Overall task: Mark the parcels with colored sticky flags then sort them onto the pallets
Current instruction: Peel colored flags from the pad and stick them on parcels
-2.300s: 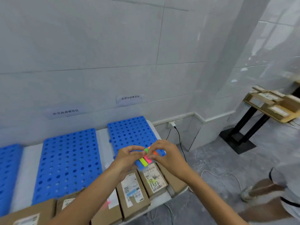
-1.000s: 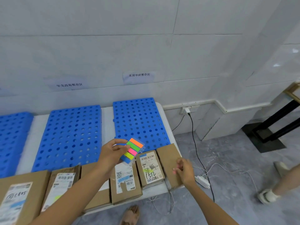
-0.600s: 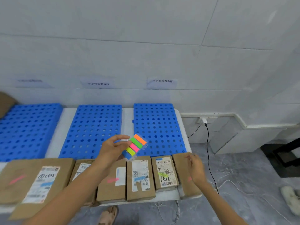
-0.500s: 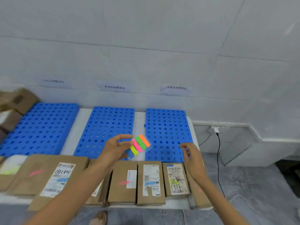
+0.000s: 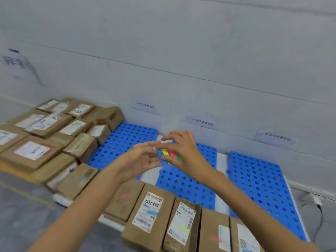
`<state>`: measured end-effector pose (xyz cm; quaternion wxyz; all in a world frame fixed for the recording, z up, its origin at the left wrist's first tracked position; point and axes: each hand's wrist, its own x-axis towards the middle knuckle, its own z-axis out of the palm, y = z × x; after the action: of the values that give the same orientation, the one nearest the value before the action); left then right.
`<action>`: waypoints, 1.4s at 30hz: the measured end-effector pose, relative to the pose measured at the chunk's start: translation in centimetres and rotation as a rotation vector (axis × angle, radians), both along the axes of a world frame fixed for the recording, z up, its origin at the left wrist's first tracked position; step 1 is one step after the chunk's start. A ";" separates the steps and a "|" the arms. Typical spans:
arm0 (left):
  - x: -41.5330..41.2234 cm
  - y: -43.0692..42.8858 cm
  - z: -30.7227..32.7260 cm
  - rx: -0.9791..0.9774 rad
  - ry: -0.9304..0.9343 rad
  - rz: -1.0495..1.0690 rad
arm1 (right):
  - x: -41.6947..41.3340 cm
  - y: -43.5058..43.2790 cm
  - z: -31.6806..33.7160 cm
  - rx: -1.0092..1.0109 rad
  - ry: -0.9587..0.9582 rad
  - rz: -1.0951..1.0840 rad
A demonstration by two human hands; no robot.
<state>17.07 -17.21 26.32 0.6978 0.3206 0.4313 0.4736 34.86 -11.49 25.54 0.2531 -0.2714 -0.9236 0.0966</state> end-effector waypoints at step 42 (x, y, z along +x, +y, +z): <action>-24.4 0.7 -16.3 -0.432 0.334 0.532 | -25.3 -0.7 -17.6 -1.843 0.321 -0.647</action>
<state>-7.28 -16.55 10.02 0.5220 0.1154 0.6973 0.4776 9.57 -12.15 7.91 0.0794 -0.5851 -0.3235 0.7394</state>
